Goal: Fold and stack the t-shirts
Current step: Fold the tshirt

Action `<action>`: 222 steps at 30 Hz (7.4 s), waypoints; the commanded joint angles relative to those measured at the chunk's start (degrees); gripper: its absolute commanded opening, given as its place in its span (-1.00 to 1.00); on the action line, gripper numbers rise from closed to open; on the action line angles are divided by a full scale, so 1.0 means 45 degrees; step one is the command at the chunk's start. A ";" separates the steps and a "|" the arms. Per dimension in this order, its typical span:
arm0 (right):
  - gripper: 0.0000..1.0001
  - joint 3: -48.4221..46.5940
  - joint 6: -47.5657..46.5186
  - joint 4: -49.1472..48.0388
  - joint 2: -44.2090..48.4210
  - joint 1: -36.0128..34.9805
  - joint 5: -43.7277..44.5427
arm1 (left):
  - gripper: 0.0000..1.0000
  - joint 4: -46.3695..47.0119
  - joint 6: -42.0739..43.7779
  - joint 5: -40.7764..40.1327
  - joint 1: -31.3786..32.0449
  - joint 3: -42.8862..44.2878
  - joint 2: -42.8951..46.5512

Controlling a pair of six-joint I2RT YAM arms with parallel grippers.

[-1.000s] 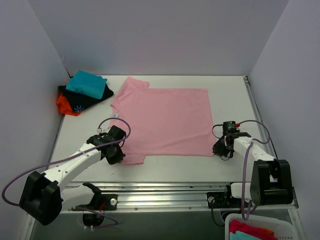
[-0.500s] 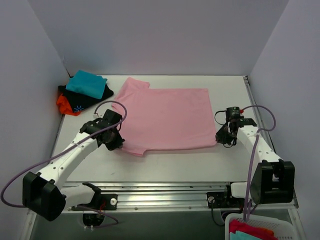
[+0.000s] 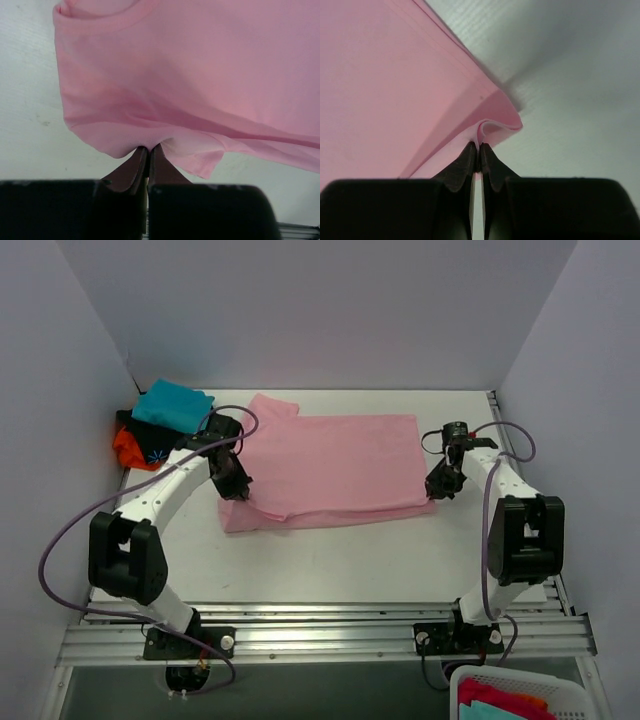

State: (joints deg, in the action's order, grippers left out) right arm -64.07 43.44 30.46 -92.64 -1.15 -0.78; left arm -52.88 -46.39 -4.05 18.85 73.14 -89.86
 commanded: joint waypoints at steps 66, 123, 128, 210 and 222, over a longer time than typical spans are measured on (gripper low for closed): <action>0.93 -1.5098 0.0521 -0.3741 -1.2069 0.0509 -0.1956 | 0.89 0.8118 -0.1294 0.4964 -0.3975 1.9645 -1.8389; -1.00 -1.6308 0.0054 -0.3389 -1.2519 0.0196 -0.0765 | -0.95 0.8178 -0.0941 0.5979 -0.4912 1.7965 -1.6693; -1.00 -1.6328 0.0151 -0.3720 -1.2304 0.0626 -0.1116 | -0.95 0.8080 -0.0727 0.6057 -0.4971 1.7614 -1.5949; 0.74 -0.2791 0.0054 -0.4850 -0.1677 0.1369 -0.2287 | 1.00 0.2140 -0.1311 -0.2089 -0.0050 0.1032 -0.1650; 0.47 -0.6074 -0.0747 -0.3721 -0.5350 -0.0253 -0.1781 | 0.83 0.2572 -0.2249 -0.0838 0.0088 0.1636 -0.3584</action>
State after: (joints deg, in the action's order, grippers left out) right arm -89.49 41.23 11.09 -116.14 -2.68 -9.91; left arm -43.11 -54.39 -9.82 19.14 77.95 -105.62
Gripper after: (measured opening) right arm 0.732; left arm 0.919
